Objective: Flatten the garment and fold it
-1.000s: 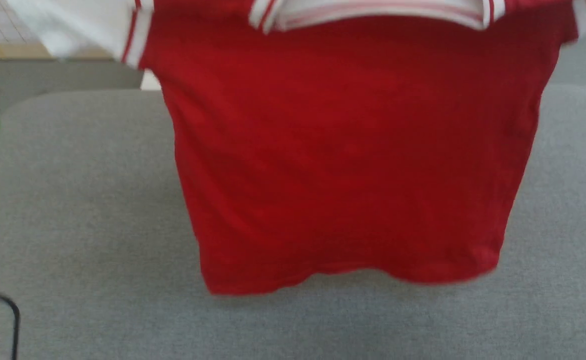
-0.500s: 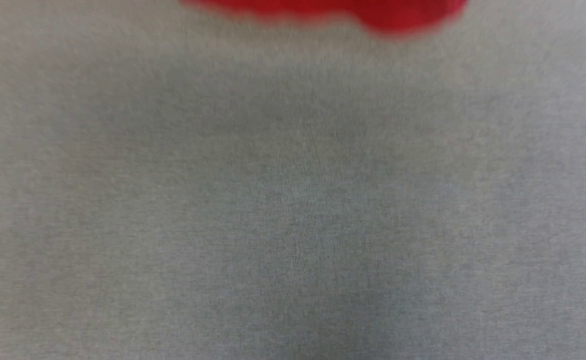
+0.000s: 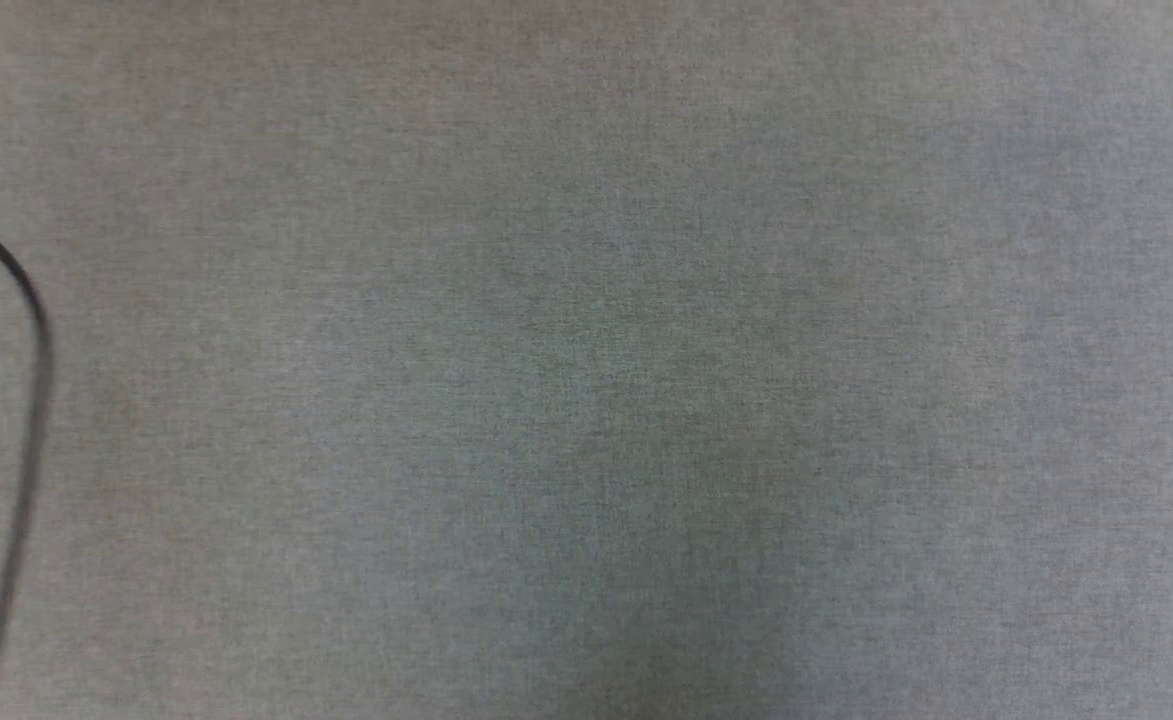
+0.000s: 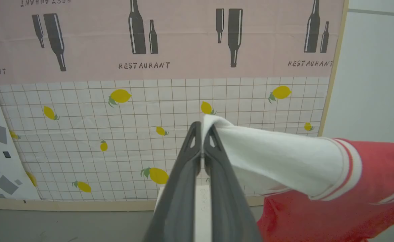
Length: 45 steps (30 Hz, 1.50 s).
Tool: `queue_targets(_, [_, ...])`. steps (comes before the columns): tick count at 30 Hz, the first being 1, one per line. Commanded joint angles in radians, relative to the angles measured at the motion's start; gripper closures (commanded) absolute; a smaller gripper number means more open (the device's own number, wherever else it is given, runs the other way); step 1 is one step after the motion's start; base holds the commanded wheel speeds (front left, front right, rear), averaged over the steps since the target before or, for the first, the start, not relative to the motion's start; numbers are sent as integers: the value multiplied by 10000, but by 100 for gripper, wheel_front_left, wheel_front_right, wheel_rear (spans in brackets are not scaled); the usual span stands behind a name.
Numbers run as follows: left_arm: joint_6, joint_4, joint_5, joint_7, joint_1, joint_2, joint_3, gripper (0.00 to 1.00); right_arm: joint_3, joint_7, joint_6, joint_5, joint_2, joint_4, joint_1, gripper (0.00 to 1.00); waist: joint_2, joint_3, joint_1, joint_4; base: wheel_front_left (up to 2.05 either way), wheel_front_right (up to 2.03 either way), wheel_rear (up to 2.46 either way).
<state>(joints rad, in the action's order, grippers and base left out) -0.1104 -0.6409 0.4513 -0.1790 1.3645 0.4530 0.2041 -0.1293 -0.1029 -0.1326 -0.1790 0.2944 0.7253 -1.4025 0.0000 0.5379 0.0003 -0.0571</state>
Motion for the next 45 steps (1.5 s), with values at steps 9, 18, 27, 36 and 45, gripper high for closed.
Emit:
queue_targets(9, [-155,-392,171,-419,-4740,-187,1026,100,1545,-96,19,-1198,408,421,4421,100,0,-2150,-3,418,0,0,0])
queue_targets(18, [-163,545,415,559,-8252,1084,1333,100,2424,-1504,19,-2603,1462,-507,7877,100,0,-4102,-3,381,0,0,0])
queue_targets(27, [-195,2492,1786,2862,-11652,2266,1869,100,2352,-3639,19,-3565,2189,-2099,10818,100,0,-5588,-3,261,0,0,0])
queue_targets(36, [266,5078,3232,4221,-14794,2958,1711,100,1151,-6169,19,-3894,2213,-4298,13971,100,0,-6183,-3,232,0,0,0])
queue_targets(45, [942,6829,3687,5000,-16054,2826,2039,100,57,-7006,19,-2950,1432,-6031,15765,100,0,-5920,-3,390,0,0,0])
